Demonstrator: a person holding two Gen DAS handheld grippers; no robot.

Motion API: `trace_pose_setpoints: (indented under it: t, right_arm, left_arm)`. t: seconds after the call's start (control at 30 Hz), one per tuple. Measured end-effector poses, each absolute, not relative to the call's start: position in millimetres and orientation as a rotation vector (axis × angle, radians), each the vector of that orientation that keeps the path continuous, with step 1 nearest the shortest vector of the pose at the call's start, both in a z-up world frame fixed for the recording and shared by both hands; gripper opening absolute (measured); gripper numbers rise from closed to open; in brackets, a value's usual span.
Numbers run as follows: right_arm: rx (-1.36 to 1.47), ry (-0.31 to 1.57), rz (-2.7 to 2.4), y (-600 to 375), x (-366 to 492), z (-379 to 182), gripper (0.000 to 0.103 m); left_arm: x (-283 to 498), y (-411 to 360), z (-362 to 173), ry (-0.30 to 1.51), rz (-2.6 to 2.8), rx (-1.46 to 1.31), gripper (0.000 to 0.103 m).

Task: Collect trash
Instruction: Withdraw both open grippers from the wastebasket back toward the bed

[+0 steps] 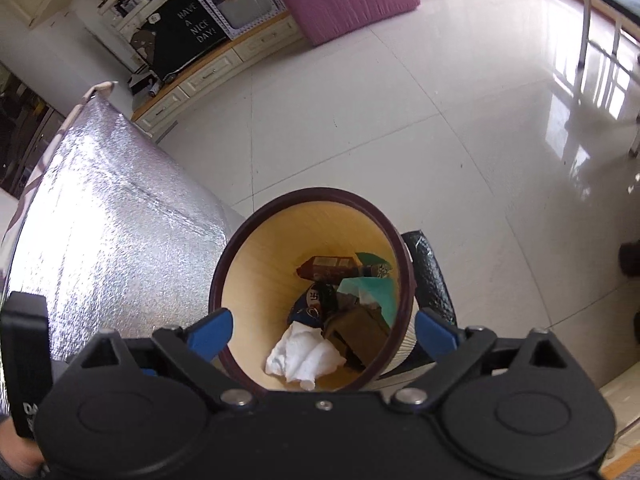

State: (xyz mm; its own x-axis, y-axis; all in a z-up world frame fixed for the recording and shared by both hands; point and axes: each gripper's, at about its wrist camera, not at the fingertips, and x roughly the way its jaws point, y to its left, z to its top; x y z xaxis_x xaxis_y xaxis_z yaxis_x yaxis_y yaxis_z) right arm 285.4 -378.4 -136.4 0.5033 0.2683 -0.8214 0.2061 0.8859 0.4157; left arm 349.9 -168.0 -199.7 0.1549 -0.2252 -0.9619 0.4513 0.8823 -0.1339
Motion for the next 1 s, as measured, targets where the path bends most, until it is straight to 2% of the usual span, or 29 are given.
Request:
trace_pose_setpoints:
  t: [0.4, 1.0]
  right_arm:
    - [0.386, 0.994, 0.054, -361, 245, -101, 0.103]
    - [0.212, 0.913, -0.004, -340, 186, -64, 0.103]
  left_arm:
    - [313, -136, -153, 1.239, -0.434, 0.144, 0.103]
    - [257, -103, -81, 1.004, -0.376, 0.068, 0.103]
